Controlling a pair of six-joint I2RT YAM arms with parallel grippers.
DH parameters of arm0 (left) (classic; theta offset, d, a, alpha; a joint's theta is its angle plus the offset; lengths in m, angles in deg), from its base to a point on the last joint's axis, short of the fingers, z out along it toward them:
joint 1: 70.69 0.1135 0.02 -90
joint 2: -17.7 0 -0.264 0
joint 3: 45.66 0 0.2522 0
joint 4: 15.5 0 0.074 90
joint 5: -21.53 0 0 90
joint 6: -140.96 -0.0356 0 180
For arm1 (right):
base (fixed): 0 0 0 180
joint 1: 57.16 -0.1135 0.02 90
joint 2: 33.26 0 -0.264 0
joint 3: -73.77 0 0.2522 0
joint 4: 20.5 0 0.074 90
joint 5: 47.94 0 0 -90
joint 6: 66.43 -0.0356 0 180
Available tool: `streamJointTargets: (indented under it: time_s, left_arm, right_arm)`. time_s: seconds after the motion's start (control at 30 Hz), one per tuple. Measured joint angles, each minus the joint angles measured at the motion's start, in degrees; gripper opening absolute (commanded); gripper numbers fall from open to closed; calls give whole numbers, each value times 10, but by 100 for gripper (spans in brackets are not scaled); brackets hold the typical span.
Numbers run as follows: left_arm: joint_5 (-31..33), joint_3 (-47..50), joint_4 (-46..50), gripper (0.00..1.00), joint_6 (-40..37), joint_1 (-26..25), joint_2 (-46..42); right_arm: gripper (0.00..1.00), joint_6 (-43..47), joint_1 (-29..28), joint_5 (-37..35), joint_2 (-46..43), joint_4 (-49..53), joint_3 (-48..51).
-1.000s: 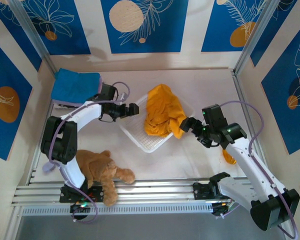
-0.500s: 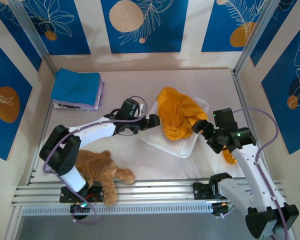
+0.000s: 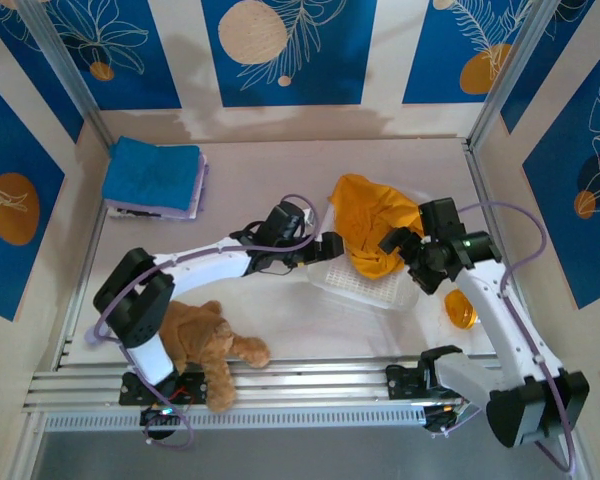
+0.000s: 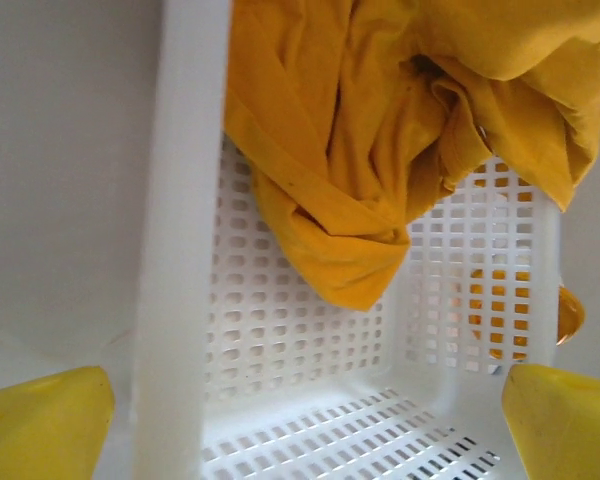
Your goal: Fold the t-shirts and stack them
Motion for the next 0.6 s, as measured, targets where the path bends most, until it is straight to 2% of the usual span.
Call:
streamJointTargets:
  time_s: [0.23, 0.4, 0.6]
  left_arm:
    - [23, 0, 59, 99, -43, 35, -69]
    - [23, 10, 71, 99, -50, 59, -94]
    - [23, 21, 90, 99, -61, 76, -100]
  right_arm:
    - [99, 7, 0, -3, 116, -34, 0]
    - [99, 36, 3, -22, 162, -24, -30]
    - [99, 83, 40, -69, 223, -8, -73]
